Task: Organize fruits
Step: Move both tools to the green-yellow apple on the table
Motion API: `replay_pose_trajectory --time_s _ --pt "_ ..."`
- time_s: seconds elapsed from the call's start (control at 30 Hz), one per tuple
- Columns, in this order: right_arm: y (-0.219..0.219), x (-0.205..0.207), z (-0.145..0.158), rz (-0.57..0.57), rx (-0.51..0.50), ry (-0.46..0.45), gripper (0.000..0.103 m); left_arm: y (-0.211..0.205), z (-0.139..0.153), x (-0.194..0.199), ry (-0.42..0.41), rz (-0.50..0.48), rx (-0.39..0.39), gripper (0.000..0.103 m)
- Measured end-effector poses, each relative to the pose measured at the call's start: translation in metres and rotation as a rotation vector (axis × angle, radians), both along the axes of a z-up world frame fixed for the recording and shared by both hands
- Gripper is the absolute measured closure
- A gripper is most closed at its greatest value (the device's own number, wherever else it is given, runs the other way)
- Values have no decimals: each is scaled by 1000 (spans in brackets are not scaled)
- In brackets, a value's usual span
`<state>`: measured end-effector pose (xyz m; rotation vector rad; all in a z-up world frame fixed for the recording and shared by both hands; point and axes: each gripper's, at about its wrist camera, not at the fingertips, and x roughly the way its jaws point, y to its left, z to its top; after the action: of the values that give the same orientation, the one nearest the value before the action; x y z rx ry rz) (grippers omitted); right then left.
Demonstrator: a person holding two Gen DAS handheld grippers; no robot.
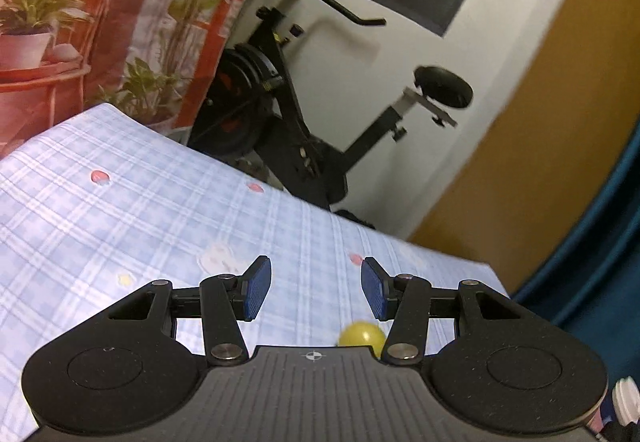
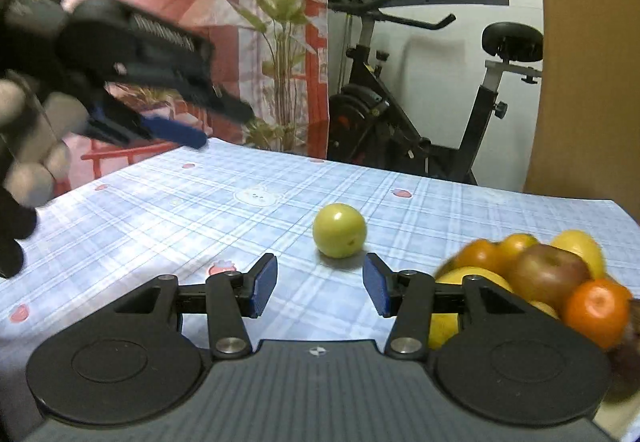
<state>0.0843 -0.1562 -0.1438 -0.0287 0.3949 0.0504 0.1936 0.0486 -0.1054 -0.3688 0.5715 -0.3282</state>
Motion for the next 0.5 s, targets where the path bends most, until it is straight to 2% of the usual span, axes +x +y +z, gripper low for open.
replay_pose_trajectory --time_s 0.27,0.4,0.5 --pt "17 60 -7 -71 -103 19 47 -3 -18 19 38 -10 3 51" --pt "9 80 -7 -138 -69 36 44 -1 -25 21 51 -25 -2 51" --pt "5 93 -10 -142 -61 79 44 -2 -30 24 67 -42 0 51"
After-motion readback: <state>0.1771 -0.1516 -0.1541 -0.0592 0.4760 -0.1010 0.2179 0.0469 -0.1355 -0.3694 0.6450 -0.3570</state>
